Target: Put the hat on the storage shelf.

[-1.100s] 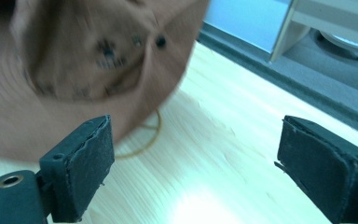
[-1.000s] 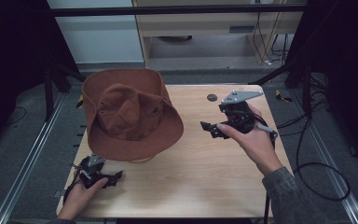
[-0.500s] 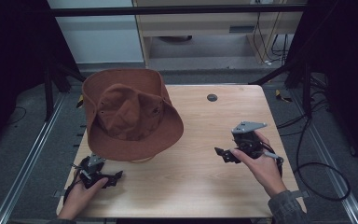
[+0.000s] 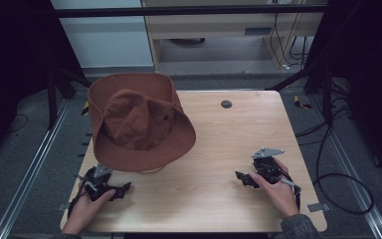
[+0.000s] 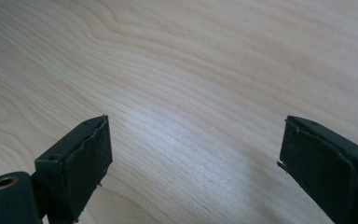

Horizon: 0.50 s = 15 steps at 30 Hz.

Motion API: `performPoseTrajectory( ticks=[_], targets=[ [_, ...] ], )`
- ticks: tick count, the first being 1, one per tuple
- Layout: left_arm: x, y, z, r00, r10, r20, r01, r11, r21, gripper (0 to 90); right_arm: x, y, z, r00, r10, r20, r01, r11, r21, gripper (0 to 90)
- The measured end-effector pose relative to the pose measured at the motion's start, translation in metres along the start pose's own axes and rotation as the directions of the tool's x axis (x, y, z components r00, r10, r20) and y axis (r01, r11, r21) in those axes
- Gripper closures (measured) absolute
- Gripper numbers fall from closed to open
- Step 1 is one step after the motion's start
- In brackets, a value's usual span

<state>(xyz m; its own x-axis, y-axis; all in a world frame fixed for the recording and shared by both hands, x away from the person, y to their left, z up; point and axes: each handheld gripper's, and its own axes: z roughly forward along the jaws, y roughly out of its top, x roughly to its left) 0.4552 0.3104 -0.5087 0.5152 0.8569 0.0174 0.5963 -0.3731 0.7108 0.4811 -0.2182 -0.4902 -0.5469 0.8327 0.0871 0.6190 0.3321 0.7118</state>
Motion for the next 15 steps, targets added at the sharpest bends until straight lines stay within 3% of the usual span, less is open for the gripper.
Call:
performPoseTrajectory(
  ticks=[5, 9, 11, 15],
  targets=[
    [0.000, 0.000, 0.000, 1.0000, 0.000, 0.000, 0.000, 1.0000, 0.000, 0.0, -0.002, -0.008, 0.011, 0.9996, 0.011, 0.027, -0.012, 1.000, 0.020, 9.6],
    [0.000, 0.000, 0.000, 1.0000, 0.000, 0.000, 0.000, 1.0000, 0.000, 0.0, 0.000, -0.009, 0.013, 0.9979, -0.015, 0.063, 0.014, 1.000, 0.018, 9.7],
    [0.000, 0.000, 0.000, 1.0000, -0.001, -0.001, 0.001, 1.0000, 0.000, 0.0, 0.002, -0.011, 0.014, 0.9952, -0.043, 0.088, 0.042, 0.999, 0.013, 9.0],
    [0.000, 0.000, 0.000, 1.0000, 0.001, -0.001, -0.001, 1.0000, 0.002, 0.0, 0.004, -0.015, 0.017, 0.9944, -0.033, 0.100, 0.036, 0.999, -0.027, 6.5]
  ],
)
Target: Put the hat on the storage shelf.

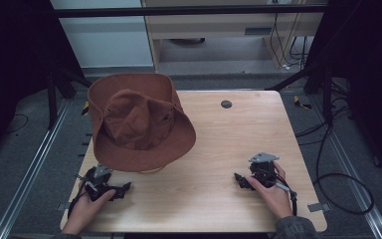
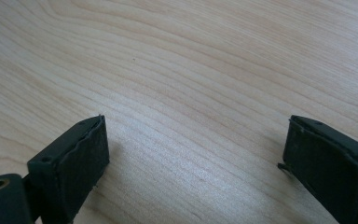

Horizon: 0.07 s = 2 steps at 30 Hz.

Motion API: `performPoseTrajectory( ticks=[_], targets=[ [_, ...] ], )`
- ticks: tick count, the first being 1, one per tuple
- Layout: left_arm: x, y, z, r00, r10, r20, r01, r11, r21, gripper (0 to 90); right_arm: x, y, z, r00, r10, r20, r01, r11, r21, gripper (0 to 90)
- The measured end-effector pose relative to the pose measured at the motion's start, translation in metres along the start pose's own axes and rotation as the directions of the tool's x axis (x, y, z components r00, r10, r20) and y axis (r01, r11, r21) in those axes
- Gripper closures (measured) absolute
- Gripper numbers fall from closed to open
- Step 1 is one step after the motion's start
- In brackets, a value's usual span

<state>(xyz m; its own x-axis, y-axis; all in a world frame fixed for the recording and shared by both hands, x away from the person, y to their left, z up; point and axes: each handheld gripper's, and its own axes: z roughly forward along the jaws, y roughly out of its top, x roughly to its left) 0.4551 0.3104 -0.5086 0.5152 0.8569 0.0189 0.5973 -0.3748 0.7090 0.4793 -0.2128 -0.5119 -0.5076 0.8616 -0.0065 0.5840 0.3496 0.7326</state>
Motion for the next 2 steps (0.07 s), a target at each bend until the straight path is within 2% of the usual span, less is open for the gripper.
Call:
performPoseTrajectory(
  ticks=[2],
  targets=[
    [0.0000, 0.0000, 0.0000, 1.0000, 0.000, 0.000, 0.000, 1.0000, 0.000, 0.0, 0.0000, -0.0004, -0.0001, 1.0000, -0.001, 0.000, 0.001, 1.000, -0.003, 6.5]
  ],
)
